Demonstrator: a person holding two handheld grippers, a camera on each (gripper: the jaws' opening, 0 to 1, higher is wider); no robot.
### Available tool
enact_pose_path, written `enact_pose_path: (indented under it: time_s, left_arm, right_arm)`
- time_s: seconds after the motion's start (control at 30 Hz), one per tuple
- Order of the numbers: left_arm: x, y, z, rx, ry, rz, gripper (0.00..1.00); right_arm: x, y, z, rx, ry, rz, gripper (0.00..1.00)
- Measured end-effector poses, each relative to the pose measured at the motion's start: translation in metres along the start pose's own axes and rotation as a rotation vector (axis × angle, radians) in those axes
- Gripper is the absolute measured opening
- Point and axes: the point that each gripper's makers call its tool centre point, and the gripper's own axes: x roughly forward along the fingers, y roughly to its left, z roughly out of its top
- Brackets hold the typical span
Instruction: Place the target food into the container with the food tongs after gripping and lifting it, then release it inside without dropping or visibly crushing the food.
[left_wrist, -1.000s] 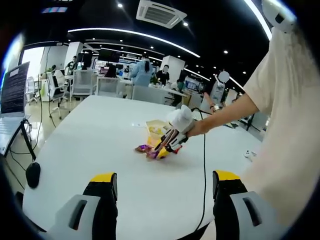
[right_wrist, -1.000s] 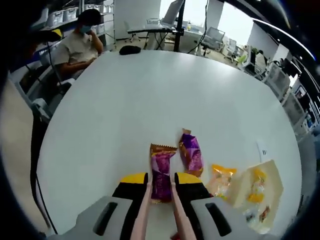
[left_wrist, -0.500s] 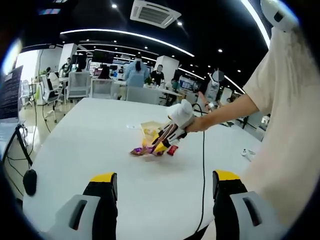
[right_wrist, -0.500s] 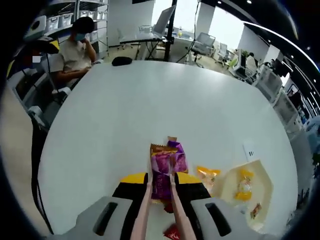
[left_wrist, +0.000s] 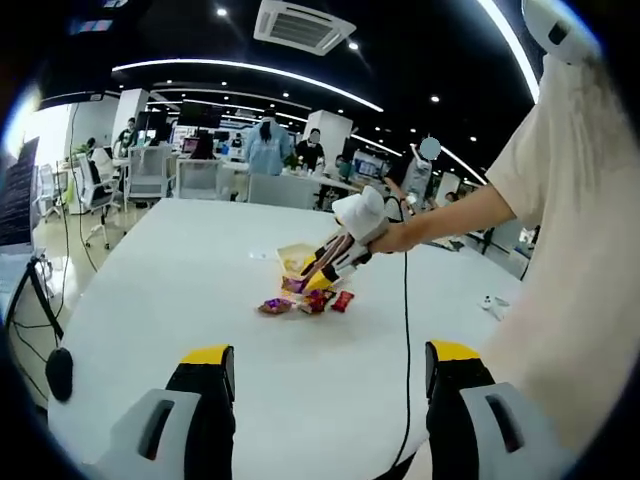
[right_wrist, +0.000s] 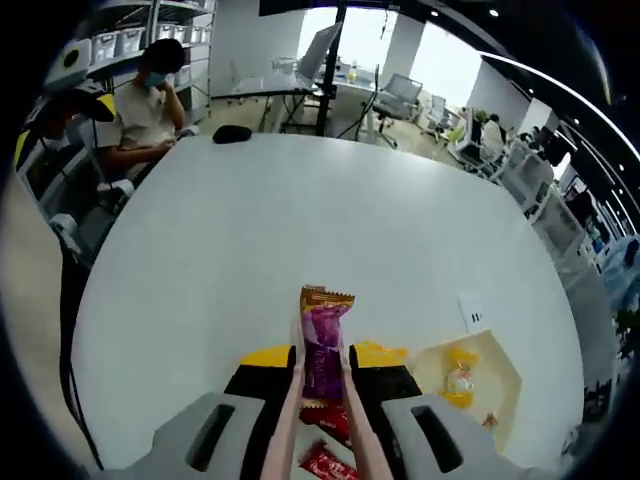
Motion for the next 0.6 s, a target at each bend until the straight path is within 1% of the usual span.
enact_pose_path:
  time_s: [0.37, 0.6]
  left_arm:
    - [0.004, -0.001, 0.001, 0.004, 0.000, -0.010, 0.78]
    - [0.006, -0.002, 0.003, 0.006, -0.001, -0.017, 0.78]
  right_arm:
    - [-0.009, -0.017, 0.000, -0.002, -0.006, -0.030, 0.20]
    - [-0.017, -0.029, 0.006, -0.003, -0.021, -0.060, 0.20]
